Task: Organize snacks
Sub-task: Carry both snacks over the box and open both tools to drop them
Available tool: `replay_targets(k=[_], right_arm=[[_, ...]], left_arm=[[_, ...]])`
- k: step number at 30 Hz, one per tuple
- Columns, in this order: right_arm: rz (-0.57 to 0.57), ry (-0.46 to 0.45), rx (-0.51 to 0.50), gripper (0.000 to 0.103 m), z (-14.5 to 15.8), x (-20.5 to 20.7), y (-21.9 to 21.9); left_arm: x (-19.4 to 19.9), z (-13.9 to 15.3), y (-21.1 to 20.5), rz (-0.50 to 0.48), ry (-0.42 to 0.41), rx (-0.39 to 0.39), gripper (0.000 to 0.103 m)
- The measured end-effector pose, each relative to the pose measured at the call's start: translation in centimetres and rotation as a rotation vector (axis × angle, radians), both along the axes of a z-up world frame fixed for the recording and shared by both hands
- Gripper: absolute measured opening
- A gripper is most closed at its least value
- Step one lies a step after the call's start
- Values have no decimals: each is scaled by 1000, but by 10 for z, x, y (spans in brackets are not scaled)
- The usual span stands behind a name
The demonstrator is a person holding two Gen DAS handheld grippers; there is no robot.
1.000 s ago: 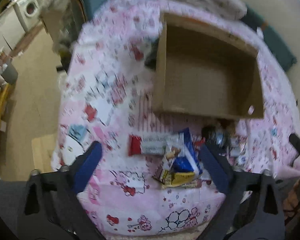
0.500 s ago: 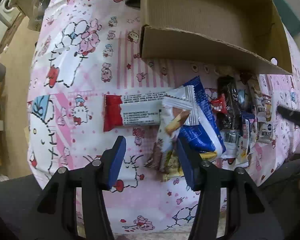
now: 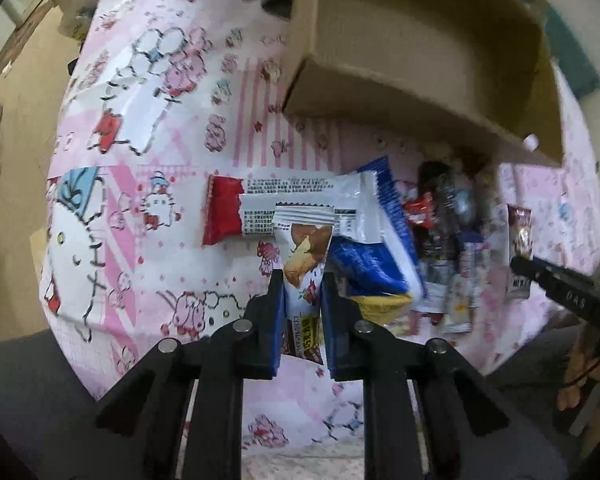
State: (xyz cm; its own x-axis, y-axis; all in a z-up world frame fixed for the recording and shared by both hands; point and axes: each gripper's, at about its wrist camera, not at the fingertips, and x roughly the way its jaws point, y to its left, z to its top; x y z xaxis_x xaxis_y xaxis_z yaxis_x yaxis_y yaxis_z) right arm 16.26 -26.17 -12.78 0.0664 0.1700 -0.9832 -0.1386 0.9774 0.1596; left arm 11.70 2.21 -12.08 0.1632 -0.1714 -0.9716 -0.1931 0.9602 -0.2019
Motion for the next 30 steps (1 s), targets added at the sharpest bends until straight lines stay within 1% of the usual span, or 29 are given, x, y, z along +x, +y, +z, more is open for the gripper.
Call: replay_targets(k=[2,3,4,6,8,9,11,12,14,17,20,23,26,30], right_arm=[[-9,-36,22,32,23,-9,-5],[-18,-55,51,32,41,-15,-10],[-30,-73,86,32,53,-18,-14],[-55,-151,190,32,83,-25,-23],[-64,-205,214,32,109,-27,-23],[-67,-229,223,32,120,-24,-24],[-70,-273,226,32,134,-8,-20],[-73,-283,227,32,135,4,-17],[-70,-324,228,32,135,17,-11],[-52,-373,218,32,134,38,1],[-42,-394,235,32,125,59,12],[-40,-386,254,32,114,79,17],[-31,-381,272,32,104,97,23],[-10,-377,285,32,92,108,30]], left_arm=[[-2,16,4,-6,-33,1,14],[-2,29,7,-10,-63,7,14],[0,37,9,-13,-78,7,14],[10,57,11,-24,-109,3,14],[20,71,13,-36,-131,0,14],[32,79,11,-46,-150,-1,14],[49,86,8,-55,-173,0,14],[60,97,7,-58,-191,5,14],[74,105,2,-64,-215,15,14],[98,109,-7,-66,-233,22,14],[118,104,-19,-70,-234,46,14],[138,94,-31,-78,-246,119,14],[151,85,-35,-81,-246,144,14],[162,74,-40,-81,-248,175,14]])
